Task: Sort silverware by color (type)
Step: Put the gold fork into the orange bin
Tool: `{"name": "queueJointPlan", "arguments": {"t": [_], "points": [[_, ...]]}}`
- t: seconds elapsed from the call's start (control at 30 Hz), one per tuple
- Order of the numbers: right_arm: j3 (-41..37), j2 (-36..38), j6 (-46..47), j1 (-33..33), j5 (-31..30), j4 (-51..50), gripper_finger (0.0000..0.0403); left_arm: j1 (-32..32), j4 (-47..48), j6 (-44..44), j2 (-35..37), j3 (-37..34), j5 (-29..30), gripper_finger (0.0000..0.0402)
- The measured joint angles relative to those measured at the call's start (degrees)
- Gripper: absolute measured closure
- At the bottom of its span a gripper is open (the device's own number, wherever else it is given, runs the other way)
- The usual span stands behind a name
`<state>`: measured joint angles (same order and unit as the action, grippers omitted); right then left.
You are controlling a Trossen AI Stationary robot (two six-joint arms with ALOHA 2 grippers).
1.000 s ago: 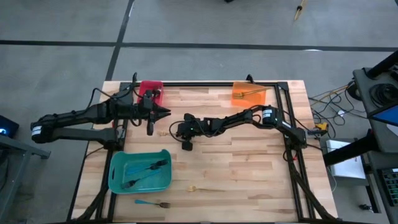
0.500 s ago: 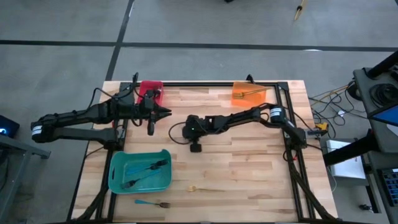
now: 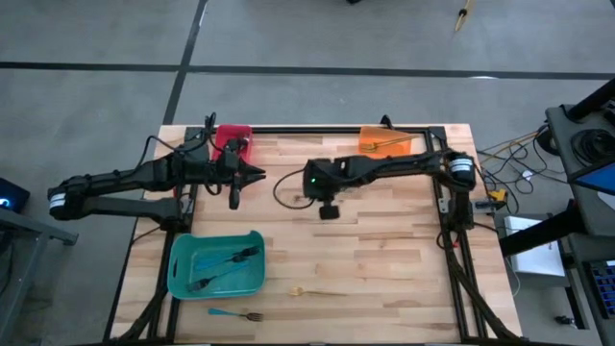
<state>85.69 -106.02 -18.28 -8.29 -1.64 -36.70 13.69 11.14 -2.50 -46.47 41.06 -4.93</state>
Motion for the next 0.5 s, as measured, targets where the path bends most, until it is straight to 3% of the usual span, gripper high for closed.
{"name": "queueJointPlan", "arguments": {"t": [0.23, 0.5], "points": [[-0.03, 6.32, -3.86, -6.28, -3.43, -14.75, 0.0390, 0.00, -0.01, 0.00, -0.20, 0.00, 0.00, 0.0364], [-2.13, 11.92, -11.45, -15.84, -3.44, -20.41, 0.0390, 0.00, 0.04, 0.00, -0.18, 0.00, 0.00, 0.0364]]}}
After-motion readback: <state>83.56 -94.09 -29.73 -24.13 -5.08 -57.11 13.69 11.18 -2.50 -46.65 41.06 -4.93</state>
